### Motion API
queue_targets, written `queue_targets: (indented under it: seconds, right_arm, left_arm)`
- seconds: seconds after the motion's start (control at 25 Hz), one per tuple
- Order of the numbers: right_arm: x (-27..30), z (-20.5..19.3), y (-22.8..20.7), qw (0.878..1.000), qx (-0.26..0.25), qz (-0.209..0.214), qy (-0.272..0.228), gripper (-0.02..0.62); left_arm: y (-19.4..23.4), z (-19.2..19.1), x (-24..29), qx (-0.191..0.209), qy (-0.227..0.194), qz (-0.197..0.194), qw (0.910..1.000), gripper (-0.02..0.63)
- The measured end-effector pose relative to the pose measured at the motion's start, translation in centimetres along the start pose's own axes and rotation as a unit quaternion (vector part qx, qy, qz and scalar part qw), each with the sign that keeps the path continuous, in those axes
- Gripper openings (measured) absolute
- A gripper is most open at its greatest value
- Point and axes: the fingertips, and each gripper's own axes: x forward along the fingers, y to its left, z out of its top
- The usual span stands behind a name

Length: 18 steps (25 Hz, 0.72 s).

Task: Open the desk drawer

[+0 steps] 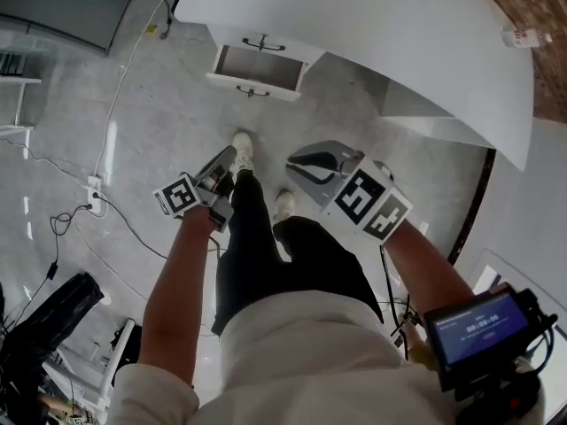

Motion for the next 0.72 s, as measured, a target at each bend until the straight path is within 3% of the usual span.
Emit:
queue_targets:
  seconds: [0.12,0.16,0.24,0.4,0.56,0.72]
  right_arm:
    - [-2.6,1.0,1.7,1.000,0.002,-0.011,-0.009,0.028]
    - [-3.1,1.3,2.2,1.000,0.001,-0.013,-0.013,0.028]
    - [-4.1,2.1,3.1,1.000,0.000,-0.016,-0.021,0.028]
    - [-6.3,3.6,4.6,0.999,-0.005,-0.028,-0.035,0.026]
    - [-7.9,4.7,6.3,0.999,-0.013,-0.027,-0.045,0.026]
    - [-9.7,5.8,7.1,0.998,-0.026,-0.036,-0.049,0.026]
  left_arm:
    - [-4.9,-1.3,-1.6,-0.037,0.002,-0.004,0.9993,0.003]
    - [-6.1,-1.4,-2.3,-0.032,0.001,-0.002,0.9995,0.003]
    - [-8.9,-1.3,-3.6,0.007,0.003,-0.001,1.0000,0.003]
    - [-16.0,-1.9,-4.8,0.057,0.011,-0.041,0.9975,0.003]
    - [-22.0,-3.0,-5.8,0.086,0.021,-0.071,0.9935,0.003]
    - [-26.3,-3.3,-6.4,0.116,0.027,-0.074,0.9901,0.003]
